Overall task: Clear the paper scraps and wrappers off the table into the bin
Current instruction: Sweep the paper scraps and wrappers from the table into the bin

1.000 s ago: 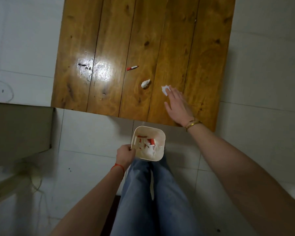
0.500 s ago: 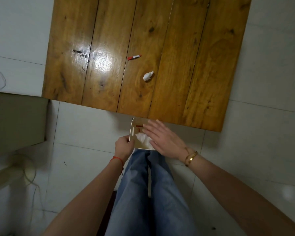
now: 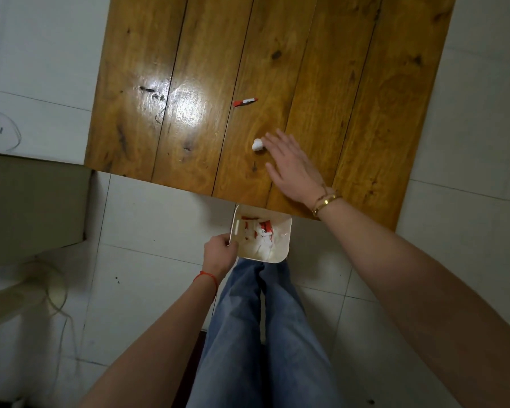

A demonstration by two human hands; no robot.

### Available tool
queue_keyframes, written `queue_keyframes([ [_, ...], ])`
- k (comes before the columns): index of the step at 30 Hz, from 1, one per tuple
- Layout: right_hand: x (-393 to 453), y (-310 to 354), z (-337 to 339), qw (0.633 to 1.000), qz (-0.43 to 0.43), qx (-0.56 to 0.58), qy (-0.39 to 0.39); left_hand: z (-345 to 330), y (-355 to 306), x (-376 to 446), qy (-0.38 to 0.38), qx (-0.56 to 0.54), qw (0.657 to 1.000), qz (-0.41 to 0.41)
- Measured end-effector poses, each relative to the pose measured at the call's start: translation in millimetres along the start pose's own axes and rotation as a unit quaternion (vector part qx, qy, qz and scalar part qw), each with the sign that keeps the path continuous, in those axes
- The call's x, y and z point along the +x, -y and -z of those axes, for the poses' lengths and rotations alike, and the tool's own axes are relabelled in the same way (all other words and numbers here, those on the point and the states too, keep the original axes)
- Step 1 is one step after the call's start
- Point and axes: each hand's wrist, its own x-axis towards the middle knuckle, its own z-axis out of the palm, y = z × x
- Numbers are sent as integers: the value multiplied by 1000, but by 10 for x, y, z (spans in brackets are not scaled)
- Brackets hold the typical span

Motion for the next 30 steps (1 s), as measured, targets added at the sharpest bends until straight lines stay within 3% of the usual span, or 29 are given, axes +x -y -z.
queue_keyframes([
  [8, -1093, 267, -567, 971, 204, -36, 121, 97, 33, 20, -20, -3, 1000, -16],
  [11, -962, 273, -509, 984, 151, -9, 89, 136, 44, 46, -25, -3, 1000, -16],
  [16, 23, 246, -57, 1000, 28, -5, -3, 160, 62, 67, -26, -20, 999, -5],
  [20, 688, 243, 228, 999, -8, -40, -26, 160, 63, 72, -27, -32, 999, -1],
  [25, 763, 265, 210, 995, -3, -89, 39, 165, 54, 62, -24, -41, 999, 5],
  [30, -50, 400, -104, 983, 94, -132, 83, 166, 53, 1, -19, -45, 999, 9],
])
